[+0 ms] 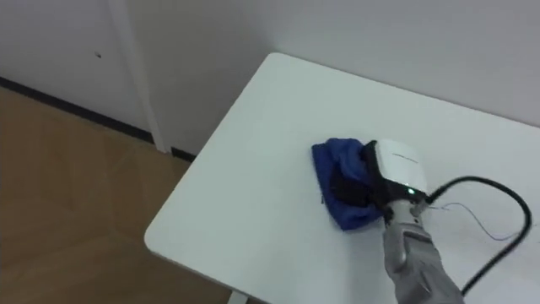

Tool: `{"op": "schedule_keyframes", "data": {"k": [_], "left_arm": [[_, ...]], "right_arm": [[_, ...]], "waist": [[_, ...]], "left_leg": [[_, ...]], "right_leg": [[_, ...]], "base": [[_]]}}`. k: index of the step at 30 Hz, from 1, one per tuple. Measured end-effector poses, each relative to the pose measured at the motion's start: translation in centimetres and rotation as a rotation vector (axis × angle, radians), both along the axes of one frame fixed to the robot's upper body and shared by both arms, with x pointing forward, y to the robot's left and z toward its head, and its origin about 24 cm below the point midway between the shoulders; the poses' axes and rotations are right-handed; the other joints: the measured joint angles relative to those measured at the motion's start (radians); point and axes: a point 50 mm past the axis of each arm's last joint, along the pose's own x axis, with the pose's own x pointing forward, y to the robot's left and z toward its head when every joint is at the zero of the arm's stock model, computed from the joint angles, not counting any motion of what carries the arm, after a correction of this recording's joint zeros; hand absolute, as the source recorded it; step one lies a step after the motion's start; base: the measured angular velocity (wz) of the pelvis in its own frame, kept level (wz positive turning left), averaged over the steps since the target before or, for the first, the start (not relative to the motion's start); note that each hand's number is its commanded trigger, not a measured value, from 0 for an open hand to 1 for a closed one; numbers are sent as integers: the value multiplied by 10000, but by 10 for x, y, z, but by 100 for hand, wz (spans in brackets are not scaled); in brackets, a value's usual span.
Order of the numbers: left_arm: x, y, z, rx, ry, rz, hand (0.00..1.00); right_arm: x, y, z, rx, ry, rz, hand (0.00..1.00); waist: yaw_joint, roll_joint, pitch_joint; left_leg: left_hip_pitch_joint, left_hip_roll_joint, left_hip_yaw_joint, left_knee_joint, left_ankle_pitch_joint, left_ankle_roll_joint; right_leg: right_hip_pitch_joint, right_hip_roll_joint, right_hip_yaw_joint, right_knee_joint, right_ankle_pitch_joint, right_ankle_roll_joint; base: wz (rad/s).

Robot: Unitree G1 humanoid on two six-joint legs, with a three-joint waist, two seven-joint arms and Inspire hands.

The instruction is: Wipe table

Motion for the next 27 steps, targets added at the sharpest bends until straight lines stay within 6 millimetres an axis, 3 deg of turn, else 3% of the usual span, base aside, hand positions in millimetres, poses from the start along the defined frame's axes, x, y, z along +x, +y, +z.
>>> {"op": "schedule_keyframes", "data": {"k": [1,3,5,8,11,13,15,18,19,22,23,24,27], "left_arm": [[0,3,2,97,-175,165,0],[0,6,3,192,-372,284,0],[8,8,6,339,-727,191,0],[14,9,7,477,-862,-153,0],[18,9,8,532,-1030,-284,0],[17,6,7,472,-974,-305,0],[15,0,5,344,-890,-393,0],[12,-9,-1,56,-408,-617,0],[10,-14,-4,-126,-209,-662,0],[10,-22,-9,-571,-1,-456,0],[17,-24,-10,-651,-147,-539,0],[19,-26,-10,-698,-220,-528,0],[17,-25,-9,-683,-240,-461,0]], "right_arm": [[-11,-11,-4,219,-6,-641,100],[-25,-28,-11,560,38,-1703,100],[-46,-49,-15,608,60,-2829,100],[-67,-70,-19,544,287,-3952,100],[-81,-83,-19,371,444,-4509,100],[-78,-84,-18,426,381,-4660,100],[-72,-82,-17,448,462,-4694,100],[-45,-71,-9,34,822,-4069,100],[-26,-61,-3,-214,909,-3515,100],[29,-10,22,-544,414,-791,100],[47,8,33,-526,156,56,100],[54,14,37,-484,66,375,100],[71,27,51,-287,-348,1058,100]], "waist": [[-117,1,-68],[-313,28,-84],[-661,39,-137],[-942,48,-163],[-1011,38,-168],[-982,67,-183],[-825,117,-185],[-604,184,-170],[-225,296,-126],[121,354,23],[258,328,184],[379,347,230],[766,176,156]], "left_leg": [[37,-39,124,1,-1,1],[169,-47,262,-8,-13,20],[150,-9,522,26,-187,316],[188,-30,468,121,-285,460],[147,-25,523,262,-302,465],[140,-14,551,328,-305,458],[156,16,674,352,-301,449],[102,143,907,362,-274,374],[70,224,1221,352,-263,322],[-216,370,1378,322,-133,166],[-216,402,1371,308,-70,169],[-244,402,1342,307,-57,148],[-424,341,1157,261,99,150]], "right_leg": [[20,-53,10,-8,-15,39],[101,-81,58,9,9,80],[132,-60,25,16,-48,174],[274,-72,-36,17,-33,272],[268,-74,-20,30,-6,314],[272,-66,55,39,-6,315],[258,-58,85,40,-6,315],[75,13,140,138,35,246],[-135,93,337,292,94,149],[-561,198,286,380,192,-13],[-618,232,287,351,205,-42],[-632,243,288,326,191,-65],[-706,240,182,131,165,-89]], "base": [[-21],[-19],[0],[-4],[-9],[-10],[-19],[-31],[-62],[-25],[7],[21],[33]]}}
